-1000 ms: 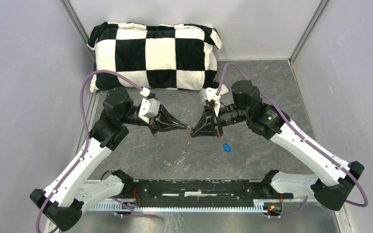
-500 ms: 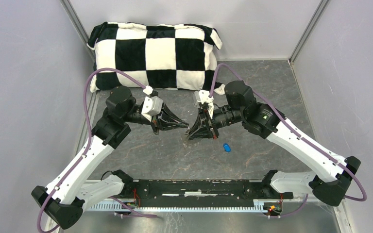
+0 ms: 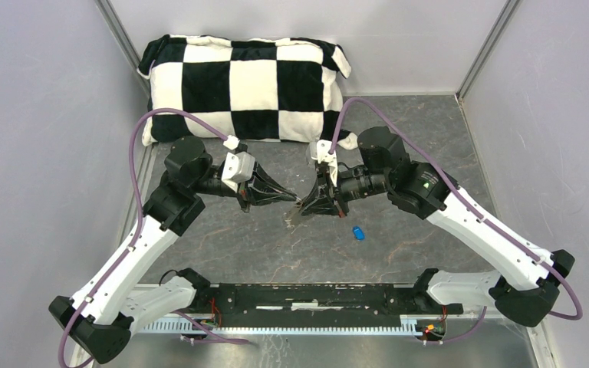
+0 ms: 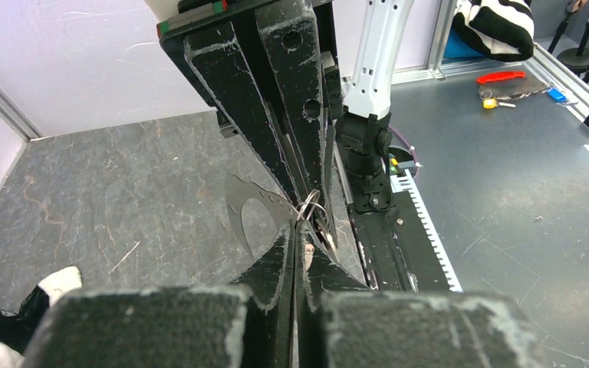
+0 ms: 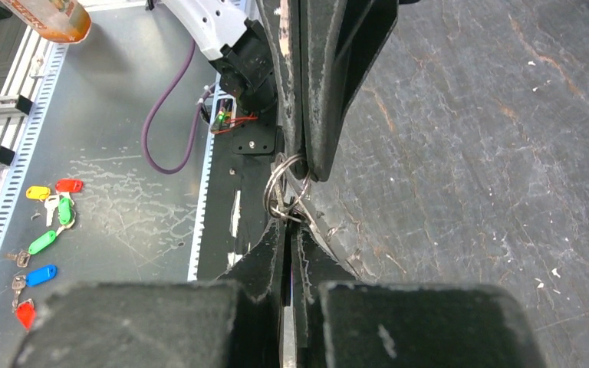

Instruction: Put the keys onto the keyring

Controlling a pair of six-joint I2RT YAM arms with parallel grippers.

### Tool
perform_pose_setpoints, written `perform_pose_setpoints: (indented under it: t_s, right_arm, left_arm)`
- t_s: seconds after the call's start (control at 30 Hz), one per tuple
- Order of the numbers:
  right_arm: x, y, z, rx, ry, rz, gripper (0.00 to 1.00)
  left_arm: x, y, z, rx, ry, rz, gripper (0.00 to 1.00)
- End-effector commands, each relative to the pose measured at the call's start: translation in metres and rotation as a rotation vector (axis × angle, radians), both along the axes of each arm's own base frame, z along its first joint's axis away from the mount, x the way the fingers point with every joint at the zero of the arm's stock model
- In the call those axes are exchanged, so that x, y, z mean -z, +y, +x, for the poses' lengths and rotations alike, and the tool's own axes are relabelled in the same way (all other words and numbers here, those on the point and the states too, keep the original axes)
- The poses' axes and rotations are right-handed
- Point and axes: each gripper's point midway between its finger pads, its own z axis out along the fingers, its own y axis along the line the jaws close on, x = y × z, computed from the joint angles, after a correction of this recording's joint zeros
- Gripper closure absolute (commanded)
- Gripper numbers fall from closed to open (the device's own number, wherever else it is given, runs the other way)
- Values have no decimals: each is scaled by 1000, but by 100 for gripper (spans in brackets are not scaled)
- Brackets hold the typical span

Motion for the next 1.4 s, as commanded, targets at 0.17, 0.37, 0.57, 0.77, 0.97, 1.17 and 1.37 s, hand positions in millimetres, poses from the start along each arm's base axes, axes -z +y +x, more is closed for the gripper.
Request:
perform_pose_setpoints:
  t_s: [0.17,0.37,0.57,0.77,0.97,1.17,1.37]
  right_arm:
    - [-8,-11,-1,16,-41,-20,99]
    - [-5,-15,-5,25,-40,-9,99]
    - [-11,-17,-2,50,-61,6,99]
    - [-18,-9,2,36,-65,24,99]
    - [-17,-3,6,31,-69,19,99]
    - [-23,1,11,44,-78,38,99]
    - [-30,3,12,44,-82,58,99]
  left_arm:
    - [-11,4,1,-46,-42,-25,98]
    - [-11,3,8,-84,-22,-26,98]
    - [-8,3,11,-101,-14,-25,98]
    - [-6,2,8,-86,-5,-21,98]
    - [-6,4,5,-78,-4,-22,98]
    - [-2,4,2,-62,-4,-19,98]
    - [5,5,1,-59,-1,-3,98]
